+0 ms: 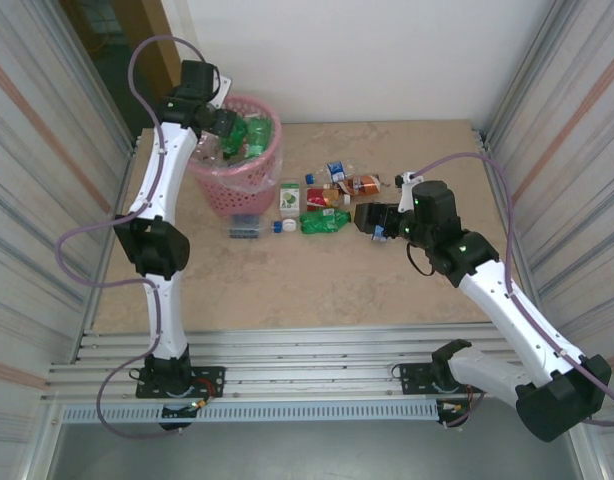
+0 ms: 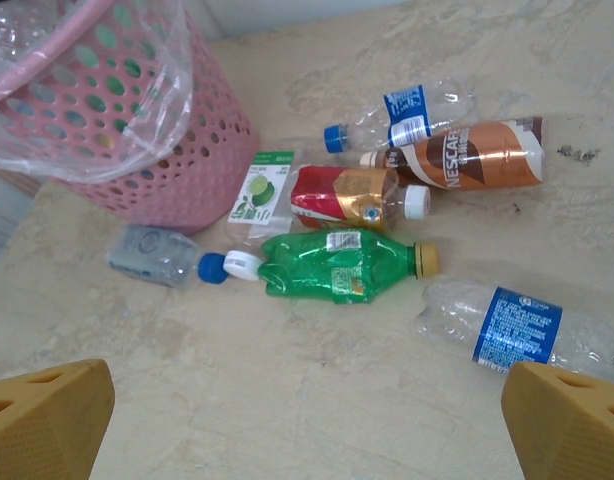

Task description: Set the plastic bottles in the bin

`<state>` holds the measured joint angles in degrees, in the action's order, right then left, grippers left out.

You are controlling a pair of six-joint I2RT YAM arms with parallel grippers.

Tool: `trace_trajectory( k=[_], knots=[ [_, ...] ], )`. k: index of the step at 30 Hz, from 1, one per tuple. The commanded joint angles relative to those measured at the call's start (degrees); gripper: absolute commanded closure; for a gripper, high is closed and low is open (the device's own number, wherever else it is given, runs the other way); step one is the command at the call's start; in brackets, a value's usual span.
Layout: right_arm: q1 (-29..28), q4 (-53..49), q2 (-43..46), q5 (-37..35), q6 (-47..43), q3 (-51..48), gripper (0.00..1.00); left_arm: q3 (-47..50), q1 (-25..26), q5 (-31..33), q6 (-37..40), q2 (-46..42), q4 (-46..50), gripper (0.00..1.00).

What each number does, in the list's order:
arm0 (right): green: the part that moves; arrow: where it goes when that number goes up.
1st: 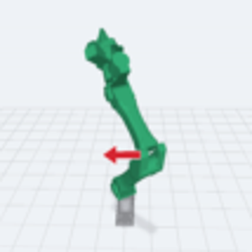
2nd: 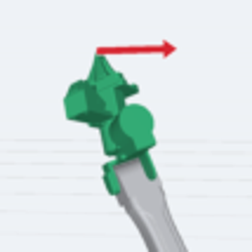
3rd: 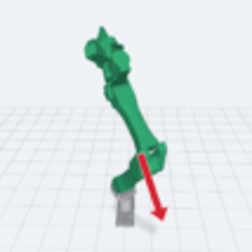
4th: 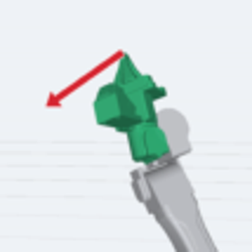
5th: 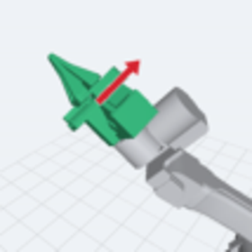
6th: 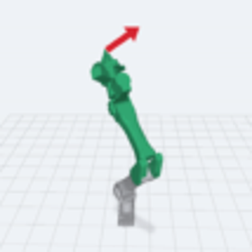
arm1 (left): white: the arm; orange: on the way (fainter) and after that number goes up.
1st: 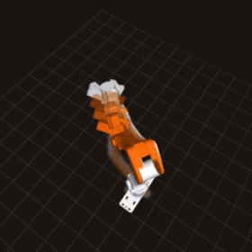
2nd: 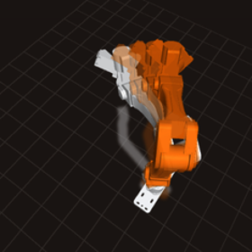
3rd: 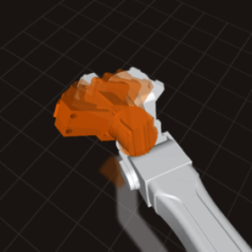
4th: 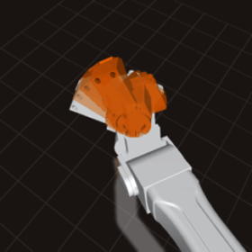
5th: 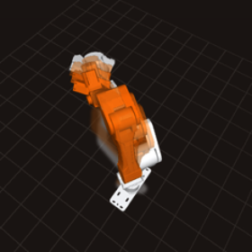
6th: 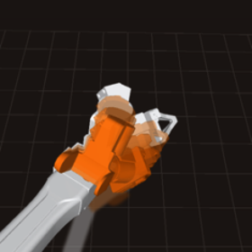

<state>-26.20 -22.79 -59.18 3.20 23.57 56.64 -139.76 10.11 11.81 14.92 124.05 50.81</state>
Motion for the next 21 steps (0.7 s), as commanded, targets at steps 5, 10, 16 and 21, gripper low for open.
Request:
trace_trajectory(
  k=[5, 10, 16, 21],
  knots=[
    [0.4, -1.1, -0.1, -1.3, 0.2, 0.6, 0.02, -0.4, -0.9, -2.1, -3.9, -1.2, -2.8, 0.44],
    [0.6, -1.6, 0.1, -1.6, 0.2, 0.5, 0.02, -0.3, -1.5, -2.1, -4.5, 1.2, -1.5, 0.52],
    [0.7, -1.5, -0.2, -1.6, 0.4, 0.3, 0.02, 0.0, -2.2, 0.9, -4.5, 2.6, -0.1, 0.54],
    [0.9, -1.5, -0.4, -1.8, 0.4, 0.3, 0.02, 0.5, -2.6, 1.6, -3.9, 3.2, 0.2, 0.49]
  ],
)
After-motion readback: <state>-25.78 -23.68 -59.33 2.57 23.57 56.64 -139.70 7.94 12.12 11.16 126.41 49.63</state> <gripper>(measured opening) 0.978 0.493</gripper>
